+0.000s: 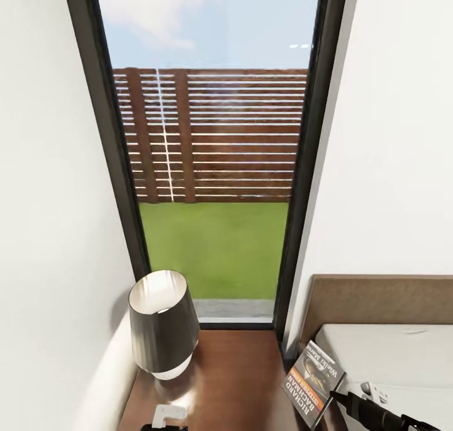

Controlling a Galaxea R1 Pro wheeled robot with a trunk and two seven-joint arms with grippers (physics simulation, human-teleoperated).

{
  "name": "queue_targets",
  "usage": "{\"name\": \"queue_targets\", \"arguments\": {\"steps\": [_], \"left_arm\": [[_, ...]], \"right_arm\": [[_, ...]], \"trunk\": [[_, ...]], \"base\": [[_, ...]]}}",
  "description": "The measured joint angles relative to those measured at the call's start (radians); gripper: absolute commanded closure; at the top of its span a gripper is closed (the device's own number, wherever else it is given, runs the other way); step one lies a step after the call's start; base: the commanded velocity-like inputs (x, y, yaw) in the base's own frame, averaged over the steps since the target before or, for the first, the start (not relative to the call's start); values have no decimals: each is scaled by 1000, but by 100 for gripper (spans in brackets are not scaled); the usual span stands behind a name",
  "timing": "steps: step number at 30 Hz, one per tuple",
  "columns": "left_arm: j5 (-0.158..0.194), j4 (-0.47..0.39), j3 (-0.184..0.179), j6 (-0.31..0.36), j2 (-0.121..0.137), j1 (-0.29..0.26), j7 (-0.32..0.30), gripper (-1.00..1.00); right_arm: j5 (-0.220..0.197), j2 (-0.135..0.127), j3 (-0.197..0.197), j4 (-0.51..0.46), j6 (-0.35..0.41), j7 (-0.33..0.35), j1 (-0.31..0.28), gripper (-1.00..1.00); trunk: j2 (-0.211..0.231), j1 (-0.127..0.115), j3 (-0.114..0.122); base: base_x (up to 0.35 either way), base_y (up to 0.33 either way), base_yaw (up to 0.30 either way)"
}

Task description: In the bedroom, move the book from the bed onto either nightstand, and place the two sandals side by side next to the bed.

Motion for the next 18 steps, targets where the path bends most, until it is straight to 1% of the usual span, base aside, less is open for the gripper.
{"name": "queue_targets", "arguments": {"steps": [1,2,4,5,7,8,9,10,12,13,14,17,18], "left_arm": [[0,-3,2,6,4,0,-213,-100],[2,-7,5,16,7,0,-343,-100],[3,-13,7,32,12,-1,-416,-100],[7,-23,8,53,17,-3,-475,-100],[15,-42,9,79,22,-5,-527,-100],[29,-71,11,105,25,-7,-570,-100],[37,-89,9,119,25,-8,-591,-100],[55,-134,10,150,26,-9,-628,-100],[72,-191,8,188,25,-10,-667,-100],[88,-254,8,235,25,-12,-709,-100],[101,-326,7,296,25,-12,-759,-100],[115,-438,5,401,25,-12,-847,-100],[123,-504,5,465,25,-12,-909,-100]], "right_arm": [[0,0,0,0,0,0,0,100],[0,0,0,0,0,0,0,100],[0,0,0,0,0,0,0,100],[0,0,0,0,0,0,0,100],[0,0,0,0,0,0,0,100],[0,0,0,0,0,0,0,100],[0,0,0,0,0,0,0,100],[0,0,1,0,0,0,0,100],[0,0,0,0,0,0,0,100],[0,0,1,0,0,0,0,100],[0,0,1,0,0,0,0,100],[0,0,0,0,0,0,0,100],[0,0,1,0,0,0,0,100]], "trunk": [[0,0,0],[0,0,0],[0,0,0],[0,0,0],[0,0,0],[0,0,0],[0,0,0],[0,0,0],[0,0,0],[0,0,0],[0,0,0],[0,0,0],[0,0,0]], "base": [[0,0,0],[0,0,0],[0,0,0],[0,0,0],[0,0,0],[0,0,0],[0,0,0],[0,0,0],[0,0,0],[0,0,0],[0,0,0],[0,0,0],[0,0,0]]}}
